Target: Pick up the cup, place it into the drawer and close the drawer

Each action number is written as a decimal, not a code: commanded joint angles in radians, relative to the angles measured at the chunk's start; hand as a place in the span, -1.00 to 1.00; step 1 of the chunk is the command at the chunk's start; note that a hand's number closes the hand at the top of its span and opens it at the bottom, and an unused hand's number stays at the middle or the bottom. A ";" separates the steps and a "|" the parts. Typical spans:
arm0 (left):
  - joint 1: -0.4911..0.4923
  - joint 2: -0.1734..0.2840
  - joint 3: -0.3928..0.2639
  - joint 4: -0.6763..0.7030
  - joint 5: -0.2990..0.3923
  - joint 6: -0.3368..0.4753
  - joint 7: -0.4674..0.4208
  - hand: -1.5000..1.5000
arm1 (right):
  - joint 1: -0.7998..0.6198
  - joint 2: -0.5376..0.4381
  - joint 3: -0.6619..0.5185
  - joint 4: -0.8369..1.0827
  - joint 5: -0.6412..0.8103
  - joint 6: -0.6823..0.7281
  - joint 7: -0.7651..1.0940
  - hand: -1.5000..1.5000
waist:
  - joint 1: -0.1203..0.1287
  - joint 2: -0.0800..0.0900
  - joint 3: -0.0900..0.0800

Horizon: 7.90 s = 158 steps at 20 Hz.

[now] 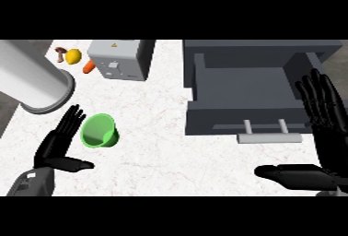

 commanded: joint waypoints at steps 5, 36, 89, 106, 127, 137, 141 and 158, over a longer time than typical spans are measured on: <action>-0.145 0.021 0.022 0.323 -0.049 0.005 -0.227 -1.00 | -0.002 -0.006 -0.013 -0.022 -0.028 0.026 0.009 -1.00 | -0.013 0.004 -0.002; -0.235 -0.053 -0.002 0.413 -0.065 -0.094 -0.334 -1.00 | -0.060 -0.029 -0.053 0.057 -0.060 0.064 -0.001 -1.00 | -0.028 0.012 -0.004; -0.500 -0.303 -0.145 -0.437 0.116 0.424 0.260 1.00 | 0.039 -0.050 -0.120 0.030 -0.065 0.094 -0.025 -1.00 | 0.001 -0.006 0.002; -0.902 -0.305 -0.325 -0.024 0.333 0.691 0.379 1.00 | 0.029 -0.031 -0.101 0.111 -0.036 0.123 -0.124 -1.00 | -0.029 0.005 0.002; -0.947 -0.305 -0.776 0.186 0.549 0.833 0.387 -1.00 | -0.088 -0.064 -0.107 0.109 -0.069 0.127 -0.012 -1.00 | -0.079 0.016 0.003; -0.956 -0.305 -0.913 0.147 0.585 0.956 0.435 -1.00 | -0.097 -0.077 -0.145 0.122 -0.113 0.148 -0.042 -1.00 | -0.078 0.014 0.003; -0.954 -0.305 -0.890 0.129 0.613 0.968 0.345 -1.00 | -0.127 -0.038 -0.120 0.115 -0.268 0.196 0.048 -1.00 | -0.067 0.013 0.002; -0.925 -0.213 -0.731 -0.076 0.660 0.949 0.408 -1.00 | 0.054 -0.188 -0.043 -0.065 0.018 0.320 0.027 1.00 | 0.019 -0.011 0.001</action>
